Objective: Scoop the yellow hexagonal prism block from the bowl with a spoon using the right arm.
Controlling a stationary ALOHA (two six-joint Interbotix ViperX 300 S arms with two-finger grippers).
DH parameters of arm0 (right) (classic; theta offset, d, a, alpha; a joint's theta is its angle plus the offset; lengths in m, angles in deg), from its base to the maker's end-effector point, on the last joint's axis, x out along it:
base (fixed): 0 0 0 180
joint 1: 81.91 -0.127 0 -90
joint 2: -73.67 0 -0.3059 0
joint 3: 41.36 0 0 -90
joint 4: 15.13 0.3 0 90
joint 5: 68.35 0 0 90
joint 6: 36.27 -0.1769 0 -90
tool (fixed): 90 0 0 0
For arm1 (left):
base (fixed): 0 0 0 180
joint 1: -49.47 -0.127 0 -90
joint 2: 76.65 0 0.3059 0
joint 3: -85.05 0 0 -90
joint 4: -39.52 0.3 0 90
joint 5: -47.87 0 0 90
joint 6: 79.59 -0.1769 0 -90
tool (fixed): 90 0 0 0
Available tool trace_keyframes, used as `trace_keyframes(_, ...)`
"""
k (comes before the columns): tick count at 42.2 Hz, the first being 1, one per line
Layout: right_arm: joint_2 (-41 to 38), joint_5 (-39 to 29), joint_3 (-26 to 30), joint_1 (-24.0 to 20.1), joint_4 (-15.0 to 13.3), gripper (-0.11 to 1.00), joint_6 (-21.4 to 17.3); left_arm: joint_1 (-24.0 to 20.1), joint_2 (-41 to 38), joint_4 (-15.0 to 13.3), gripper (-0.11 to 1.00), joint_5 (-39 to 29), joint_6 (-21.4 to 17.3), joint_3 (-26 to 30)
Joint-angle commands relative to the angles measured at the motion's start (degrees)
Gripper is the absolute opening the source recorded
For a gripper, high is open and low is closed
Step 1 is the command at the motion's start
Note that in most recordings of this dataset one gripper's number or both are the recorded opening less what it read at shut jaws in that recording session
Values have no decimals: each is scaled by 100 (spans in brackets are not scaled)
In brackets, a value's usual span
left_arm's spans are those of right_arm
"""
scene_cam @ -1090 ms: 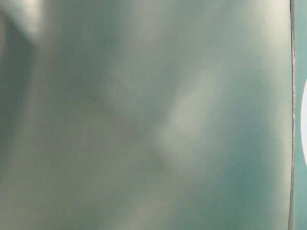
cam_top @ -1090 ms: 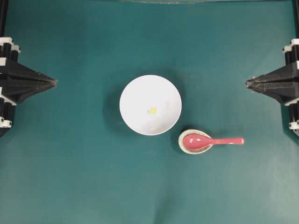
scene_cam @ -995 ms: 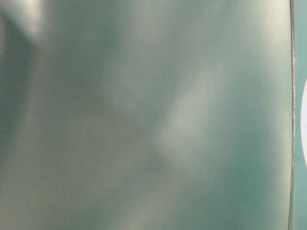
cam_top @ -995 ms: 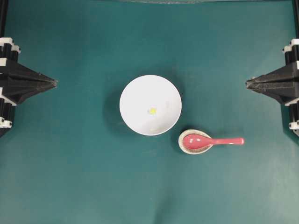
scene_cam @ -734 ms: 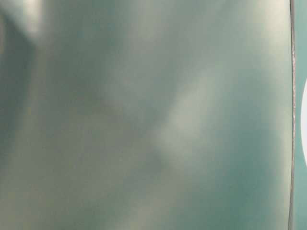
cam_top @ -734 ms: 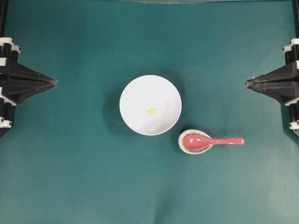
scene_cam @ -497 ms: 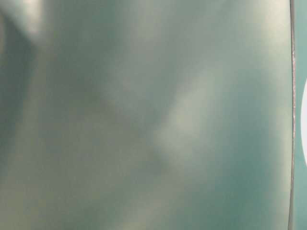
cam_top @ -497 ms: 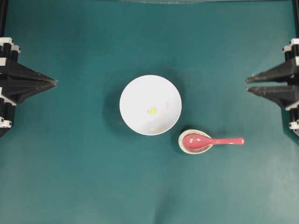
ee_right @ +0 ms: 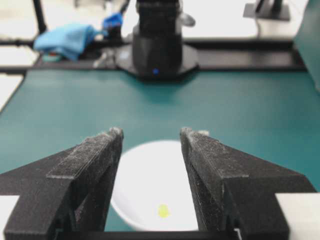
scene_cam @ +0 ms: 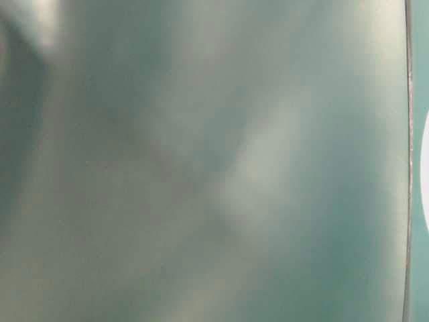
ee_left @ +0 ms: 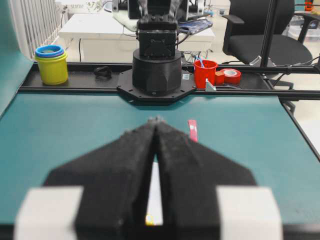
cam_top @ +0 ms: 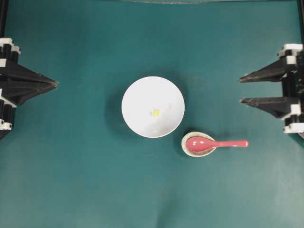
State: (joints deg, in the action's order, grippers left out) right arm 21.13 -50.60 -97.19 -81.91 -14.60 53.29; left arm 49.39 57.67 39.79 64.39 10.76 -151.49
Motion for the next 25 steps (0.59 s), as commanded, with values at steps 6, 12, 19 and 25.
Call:
trace_keyframes(6, -642, 580, 9, -281, 88, 55, -9, -9, -26, 18, 0, 53, 0, 88)
trace_keyframes(12, -1169, 984, -26, -501, 220, 55, -18, -9, -26, 26, 0, 53, 0, 97)
trace_keyframes(19, -1802, 1635, -132, -817, 422, 55, -18, -9, -35, 35, 0, 44, 0, 88)
trace_keyframes(25, -2329, 2215, -264, -1063, 738, 55, -18, -9, -53, 35, 0, 26, 0, 88)
